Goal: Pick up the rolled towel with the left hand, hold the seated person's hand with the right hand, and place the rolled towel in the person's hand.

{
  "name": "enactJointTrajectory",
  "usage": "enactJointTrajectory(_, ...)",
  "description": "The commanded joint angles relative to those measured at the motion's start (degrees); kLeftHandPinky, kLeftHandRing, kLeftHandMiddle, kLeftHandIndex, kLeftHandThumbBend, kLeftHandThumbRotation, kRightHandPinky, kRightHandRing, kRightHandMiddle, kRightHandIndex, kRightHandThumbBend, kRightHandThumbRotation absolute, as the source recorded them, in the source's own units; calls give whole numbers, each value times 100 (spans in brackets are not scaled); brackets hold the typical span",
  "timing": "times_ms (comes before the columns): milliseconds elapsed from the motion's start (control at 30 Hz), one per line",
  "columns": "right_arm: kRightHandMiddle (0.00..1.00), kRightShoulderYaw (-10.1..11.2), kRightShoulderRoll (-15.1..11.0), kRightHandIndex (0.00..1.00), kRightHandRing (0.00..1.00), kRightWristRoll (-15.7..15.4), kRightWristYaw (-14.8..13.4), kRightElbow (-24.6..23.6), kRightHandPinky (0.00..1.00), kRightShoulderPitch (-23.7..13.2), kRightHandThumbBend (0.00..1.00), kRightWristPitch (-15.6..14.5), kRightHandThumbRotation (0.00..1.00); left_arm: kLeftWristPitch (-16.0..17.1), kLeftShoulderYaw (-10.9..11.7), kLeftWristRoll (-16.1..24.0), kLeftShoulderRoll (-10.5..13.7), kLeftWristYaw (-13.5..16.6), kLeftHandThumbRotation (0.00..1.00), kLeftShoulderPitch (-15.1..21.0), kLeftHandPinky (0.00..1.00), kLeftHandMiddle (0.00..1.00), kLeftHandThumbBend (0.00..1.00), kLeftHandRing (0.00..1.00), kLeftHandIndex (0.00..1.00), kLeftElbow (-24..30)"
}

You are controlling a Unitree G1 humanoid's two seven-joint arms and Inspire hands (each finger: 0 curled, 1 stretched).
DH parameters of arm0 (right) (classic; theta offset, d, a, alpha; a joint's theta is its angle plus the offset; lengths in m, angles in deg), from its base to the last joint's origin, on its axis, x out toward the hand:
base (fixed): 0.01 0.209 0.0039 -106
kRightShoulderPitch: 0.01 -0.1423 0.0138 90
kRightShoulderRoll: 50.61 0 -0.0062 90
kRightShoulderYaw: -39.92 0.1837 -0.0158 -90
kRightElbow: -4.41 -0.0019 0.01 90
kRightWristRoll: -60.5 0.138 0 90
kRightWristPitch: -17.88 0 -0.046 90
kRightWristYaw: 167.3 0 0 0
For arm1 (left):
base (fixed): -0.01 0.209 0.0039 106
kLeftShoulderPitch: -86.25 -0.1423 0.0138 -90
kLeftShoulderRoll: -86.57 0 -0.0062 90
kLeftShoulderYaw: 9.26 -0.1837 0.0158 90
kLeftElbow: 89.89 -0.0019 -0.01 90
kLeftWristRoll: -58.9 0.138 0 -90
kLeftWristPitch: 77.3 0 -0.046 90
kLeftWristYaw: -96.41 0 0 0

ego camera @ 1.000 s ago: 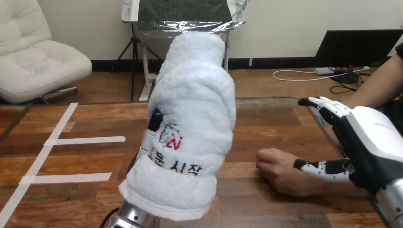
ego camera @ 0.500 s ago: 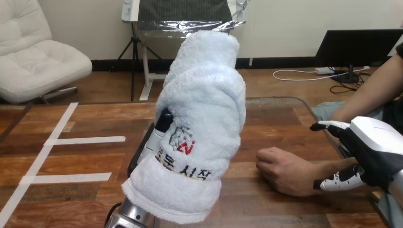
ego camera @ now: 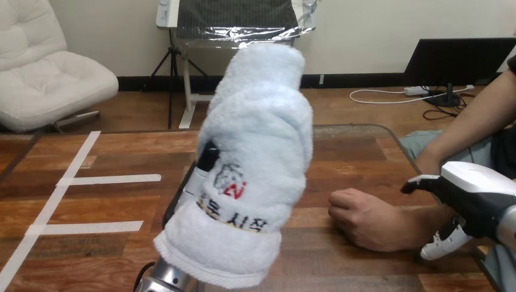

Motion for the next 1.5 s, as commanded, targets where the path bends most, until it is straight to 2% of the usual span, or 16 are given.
enactJointTrajectory(0,92,-187,-323,87,93,-191,231,77,88,-604,79,-91,0,-34,111,-227,-431,-75,0,240,25,39,68,31,47,235)
enactJointTrajectory(167,93,-393,-434,88,93,-351,576,199,89,-831,78,-189,0,-16,125,-221,-424,-52,0,233,25,39,67,31,47,251)
enactJointTrajectory(433,93,-601,-490,89,94,-488,801,467,89,-1096,78,-197,0,-37,154,-237,-410,-68,0,232,25,39,66,31,48,251)
enactJointTrajectory(1100,93,-1068,-596,89,94,-700,843,1189,90,-1532,77,147,1,-94,221,-287,-416,-63,0,198,24,39,66,31,48,306)
enactJointTrajectory(1467,94,-1250,-540,89,94,-840,730,1597,90,-1703,76,330,4,-61,228,-263,-418,-82,0,187,24,39,65,31,48,308)
